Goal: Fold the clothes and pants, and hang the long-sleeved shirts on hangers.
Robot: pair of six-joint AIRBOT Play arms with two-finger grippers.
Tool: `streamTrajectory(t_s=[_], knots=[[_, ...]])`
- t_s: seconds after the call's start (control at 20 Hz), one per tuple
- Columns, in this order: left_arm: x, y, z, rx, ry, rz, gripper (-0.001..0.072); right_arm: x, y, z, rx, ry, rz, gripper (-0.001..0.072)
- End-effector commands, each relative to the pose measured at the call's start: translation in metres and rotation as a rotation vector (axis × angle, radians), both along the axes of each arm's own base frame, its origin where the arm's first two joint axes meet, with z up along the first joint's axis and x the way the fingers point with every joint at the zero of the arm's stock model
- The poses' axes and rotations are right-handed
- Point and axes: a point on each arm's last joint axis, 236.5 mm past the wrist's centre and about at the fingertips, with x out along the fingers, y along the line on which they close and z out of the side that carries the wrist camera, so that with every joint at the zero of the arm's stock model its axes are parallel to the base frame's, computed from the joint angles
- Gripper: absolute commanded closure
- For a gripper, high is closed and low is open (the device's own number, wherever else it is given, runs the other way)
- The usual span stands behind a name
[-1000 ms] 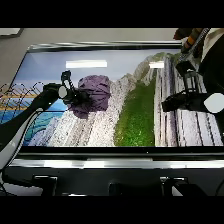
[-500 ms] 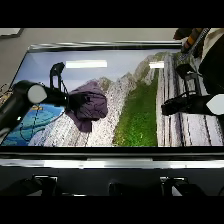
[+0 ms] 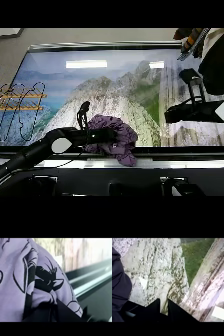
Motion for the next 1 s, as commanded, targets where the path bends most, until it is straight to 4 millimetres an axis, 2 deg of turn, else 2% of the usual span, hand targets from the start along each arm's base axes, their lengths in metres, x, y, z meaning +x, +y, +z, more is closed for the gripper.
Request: streamTrajectory(t_s=[0.0,0.05,0.1,0.2,0.25,0.3,0.35,0.45,0.5,0.6,0.75,0.95], knots=[[0.054,0.022,0.004,-0.105,-0.005,0.228,0.0436,-0.016,-0.01,-0.008,-0.025,0.082,-0.045,0.0495],[0.069,0.044,0.007,-0.098,0.004,0.274,0.0137,-0.019,-0.014,-0.01,-0.033,0.098,-0.076,0.041],[0.08,0.07,0.011,-0.074,0.002,0.302,0.0025,-0.023,-0.02,-0.014,-0.044,0.128,-0.109,0.0336],[0.087,0.126,0.021,0.016,-0.041,0.296,0.0024,-0.043,-0.025,-0.034,-0.042,0.239,-0.182,0.0281],[0.085,0.154,0.022,0.07,-0.046,0.29,0.0024,-0.06,-0.02,-0.054,-0.027,0.331,-0.188,0.0271],[0.079,0.182,0.02,0.123,-0.027,0.289,0.0024,-0.081,-0.01,-0.076,0.003,0.435,-0.172,0.0193],[0.072,0.207,0.016,0.171,-0.002,0.29,0.0024,-0.1,0.004,-0.097,0.057,0.527,-0.164,0.0151],[0.059,0.243,0.006,0.224,0.073,0.308,0.0024,-0.128,0.046,-0.131,0.245,0.662,-0.164,0.0123],[0.055,0.255,0.001,0.232,0.112,0.325,0.0024,-0.136,0.065,-0.144,0.343,0.7,-0.187,0.0098],[0.057,0.265,-0.004,0.234,0.139,0.352,0.0024,-0.138,0.083,-0.169,0.458,0.71,-0.271,0.0098],[0.055,0.263,-0.013,0.24,0.168,0.334,0.0024,-0.131,0.087,-0.191,0.521,0.674,-0.363,0.0098],[0.051,0.263,-0.029,0.248,0.214,0.326,0.0024,-0.123,0.085,-0.201,0.534,0.648,-0.417,0.0098]])
